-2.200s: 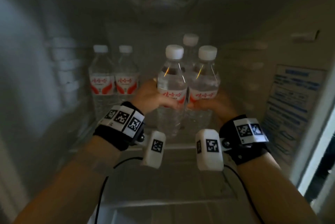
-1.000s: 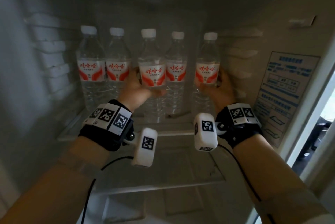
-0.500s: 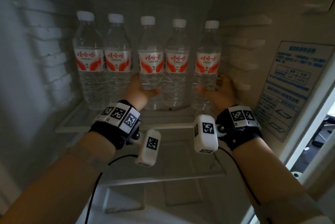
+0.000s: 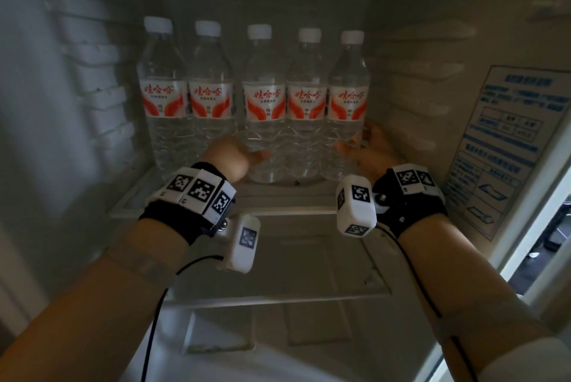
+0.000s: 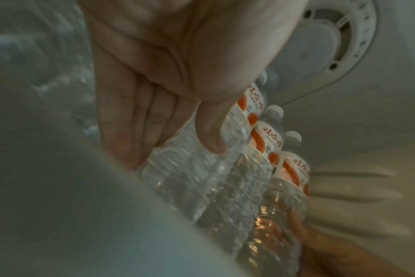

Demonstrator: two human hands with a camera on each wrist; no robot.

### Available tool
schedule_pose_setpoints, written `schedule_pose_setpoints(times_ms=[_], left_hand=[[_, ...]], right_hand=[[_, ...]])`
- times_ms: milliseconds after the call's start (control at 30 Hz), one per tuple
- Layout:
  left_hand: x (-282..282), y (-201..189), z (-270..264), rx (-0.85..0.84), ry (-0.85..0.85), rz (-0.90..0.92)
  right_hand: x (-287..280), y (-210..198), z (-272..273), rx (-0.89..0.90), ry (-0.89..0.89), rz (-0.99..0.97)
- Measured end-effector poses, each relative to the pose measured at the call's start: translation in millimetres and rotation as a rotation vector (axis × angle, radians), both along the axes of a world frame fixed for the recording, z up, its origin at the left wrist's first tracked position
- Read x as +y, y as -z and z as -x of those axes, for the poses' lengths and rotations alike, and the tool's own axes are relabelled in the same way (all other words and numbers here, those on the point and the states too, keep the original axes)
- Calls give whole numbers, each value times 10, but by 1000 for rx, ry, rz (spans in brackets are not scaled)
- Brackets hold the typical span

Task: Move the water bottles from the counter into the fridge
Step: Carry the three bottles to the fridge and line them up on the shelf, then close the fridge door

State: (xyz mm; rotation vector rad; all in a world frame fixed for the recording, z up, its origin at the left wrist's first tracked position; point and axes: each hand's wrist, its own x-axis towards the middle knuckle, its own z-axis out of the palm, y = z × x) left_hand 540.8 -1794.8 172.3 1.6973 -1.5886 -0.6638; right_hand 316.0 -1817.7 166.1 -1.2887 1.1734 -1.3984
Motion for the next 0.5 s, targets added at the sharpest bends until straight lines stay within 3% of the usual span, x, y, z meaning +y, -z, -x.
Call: schedule_pose_setpoints(times_ms=[367,433,500], left_hand=[[30,-34,-42,-65,-86,-11],[85,-19,-53,5,-120,6],[190,49,-88,197,-98,40]], right_hand=[[14,25,-37,-26,3,7],[12,49,-54,-43,-6,13],[8,93,-91,-73,2,19]])
